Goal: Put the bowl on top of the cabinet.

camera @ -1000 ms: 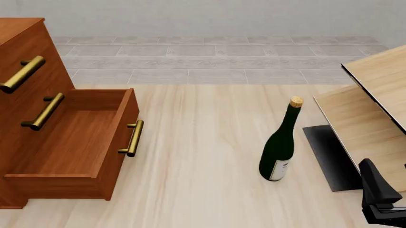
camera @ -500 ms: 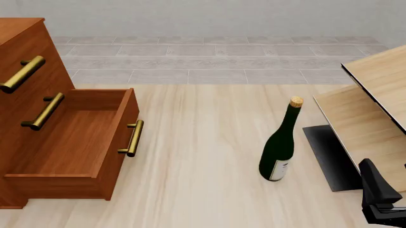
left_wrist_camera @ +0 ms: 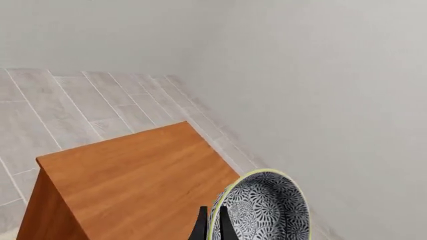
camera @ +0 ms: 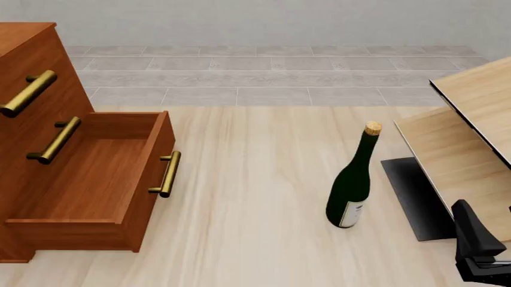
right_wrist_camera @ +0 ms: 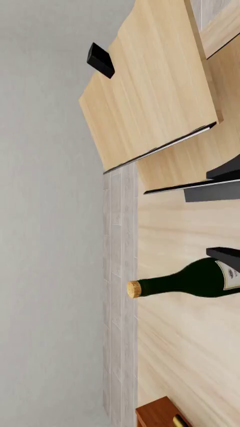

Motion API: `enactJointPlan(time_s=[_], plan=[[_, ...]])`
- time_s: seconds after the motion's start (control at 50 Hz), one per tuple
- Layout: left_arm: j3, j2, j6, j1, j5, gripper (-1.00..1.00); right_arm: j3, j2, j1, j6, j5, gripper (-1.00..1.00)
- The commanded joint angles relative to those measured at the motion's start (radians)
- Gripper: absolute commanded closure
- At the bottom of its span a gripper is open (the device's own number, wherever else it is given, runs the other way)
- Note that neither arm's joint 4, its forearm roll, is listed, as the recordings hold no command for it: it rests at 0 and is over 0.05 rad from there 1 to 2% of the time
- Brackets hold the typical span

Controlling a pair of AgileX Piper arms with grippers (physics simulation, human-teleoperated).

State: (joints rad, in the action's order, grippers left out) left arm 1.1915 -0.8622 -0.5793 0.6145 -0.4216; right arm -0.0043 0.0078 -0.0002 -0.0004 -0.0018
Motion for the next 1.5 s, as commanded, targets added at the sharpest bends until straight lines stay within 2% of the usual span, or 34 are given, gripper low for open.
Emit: enactJointPlan(time_s=[0.02,0.28,0.54,1.16,1.5], plan=[[-0.015,-0.028,0.021,0.032,0.023,1.00,0.000,0.000,0.000,0.000,0.000,-1.00],[-0.045,-0.071,-0.010,0.049,0.015,1.00,0.000,0.000,0.000,0.000,0.000,-1.00],[-0.035,-0.070,-0.032,0.068,0.001,1.00,0.000,0.000,0.000,0.000,0.000,-1.00],[-0.080,-0.128,-0.079,0.040,0.017,1.00,0.000,0.000,0.000,0.000,0.000,-1.00],[-0.086,-0.159,-0.093,0.053,0.023,1.00,0.000,0.000,0.000,0.000,0.000,-1.00]])
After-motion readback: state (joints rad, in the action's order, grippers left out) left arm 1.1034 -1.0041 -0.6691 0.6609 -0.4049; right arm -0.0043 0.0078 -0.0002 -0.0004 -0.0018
